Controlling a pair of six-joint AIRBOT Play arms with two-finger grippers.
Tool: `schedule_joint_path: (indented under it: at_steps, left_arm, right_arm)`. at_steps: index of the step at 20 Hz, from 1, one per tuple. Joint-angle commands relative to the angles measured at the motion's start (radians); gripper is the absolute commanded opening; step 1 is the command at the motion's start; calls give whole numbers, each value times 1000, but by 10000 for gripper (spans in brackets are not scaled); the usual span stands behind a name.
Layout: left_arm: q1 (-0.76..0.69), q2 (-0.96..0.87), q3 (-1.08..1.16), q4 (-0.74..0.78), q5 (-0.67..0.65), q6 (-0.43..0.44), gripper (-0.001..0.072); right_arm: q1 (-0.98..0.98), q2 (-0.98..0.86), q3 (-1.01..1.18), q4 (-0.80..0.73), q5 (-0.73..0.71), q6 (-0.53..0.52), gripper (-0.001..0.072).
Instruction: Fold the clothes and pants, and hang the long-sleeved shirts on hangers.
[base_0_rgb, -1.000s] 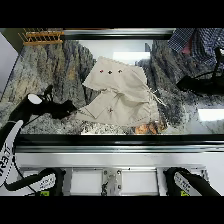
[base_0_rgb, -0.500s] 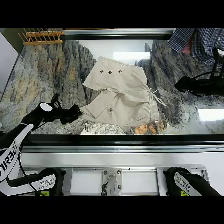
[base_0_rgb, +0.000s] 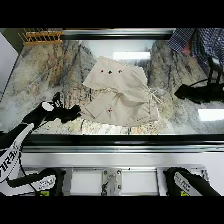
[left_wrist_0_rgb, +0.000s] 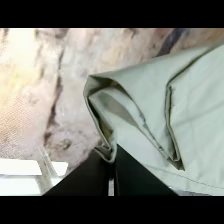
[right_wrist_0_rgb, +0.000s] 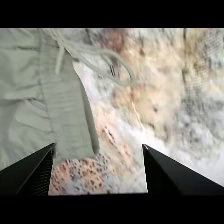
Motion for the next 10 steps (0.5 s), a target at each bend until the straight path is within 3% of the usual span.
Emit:
schedule_joint_path:
  at_steps: [1,2,6,10]
  left_arm:
    - [0,36,0,5,-16,47,4]
    - [0,42,1,4,-16,50,4]
    - [0,43,0,3,-20,53,4]
    - [0,43,0,4,-27,53,5]
  right_arm:
    - [-47,-3,-221,26,-4,52,661]
    - [-47,-10,-295,82,-39,54,706]
    - [-18,-61,-531,382,-299,48,705]
    - [74,-123,-566,604,-522,-60,705]
